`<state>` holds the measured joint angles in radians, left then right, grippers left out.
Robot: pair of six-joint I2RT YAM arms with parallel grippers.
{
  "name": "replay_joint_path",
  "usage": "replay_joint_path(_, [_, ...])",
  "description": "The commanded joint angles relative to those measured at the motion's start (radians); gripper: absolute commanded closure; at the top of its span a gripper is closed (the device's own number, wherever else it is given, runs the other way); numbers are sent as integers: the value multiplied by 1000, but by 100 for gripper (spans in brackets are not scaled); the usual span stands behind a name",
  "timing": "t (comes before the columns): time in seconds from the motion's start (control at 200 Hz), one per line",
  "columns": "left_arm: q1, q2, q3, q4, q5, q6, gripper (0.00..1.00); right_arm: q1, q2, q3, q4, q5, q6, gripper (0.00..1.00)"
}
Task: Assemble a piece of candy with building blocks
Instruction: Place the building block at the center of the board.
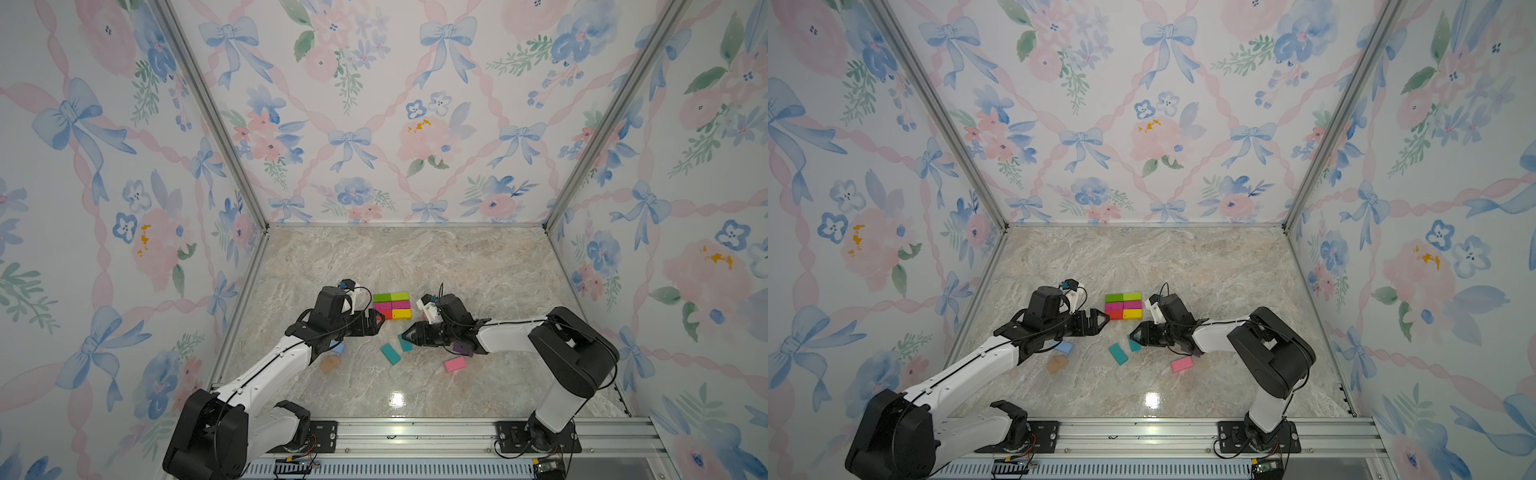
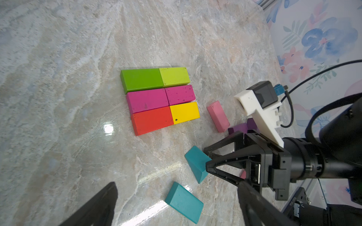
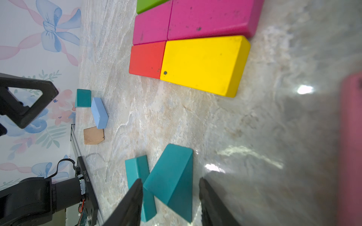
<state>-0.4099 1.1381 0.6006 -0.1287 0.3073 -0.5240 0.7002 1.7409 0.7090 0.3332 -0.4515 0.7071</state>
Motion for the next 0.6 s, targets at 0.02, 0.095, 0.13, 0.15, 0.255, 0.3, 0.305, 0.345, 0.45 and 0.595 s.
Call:
replay_joint_path(0.02, [-27, 8, 26, -22, -27, 3, 2, -3, -45, -32, -148, 83, -41, 50])
replay_joint_path(0.095, [-69, 13, 33, -25, -60, -16, 2, -4, -137, -28, -253, 116, -76, 45])
replay_joint_path(0.13, [-99, 23, 42, -26, -80, -30, 2, -8, -191, -22, -317, 144, -129, 43])
replay_joint_path(0.15, [-116, 32, 47, -26, -92, -38, 2, -12, -221, -19, -355, 158, -147, 42])
replay_joint_path(0.255, [-200, 88, 68, -27, -170, -101, 2, -50, -360, 5, -535, 215, -241, 33])
replay_joint_path(0.3, [-233, 114, 76, -28, -206, -127, 2, -71, -411, 13, -595, 235, -274, 30])
replay_joint_path(0.305, [-237, 117, 76, -28, -210, -130, 2, -74, -415, 14, -600, 237, -281, 29])
replay_joint_path(0.345, [-261, 141, 76, -28, -234, -154, 3, -92, -446, 18, -641, 255, -308, 26])
replay_joint_path(0.45, [-322, 203, 131, -29, -288, -210, 6, -141, -498, 12, -693, 266, -360, 21])
replay_joint_path(0.595, [-400, 285, 185, -29, -347, -286, 12, -178, -533, -13, -690, 263, -399, 19])
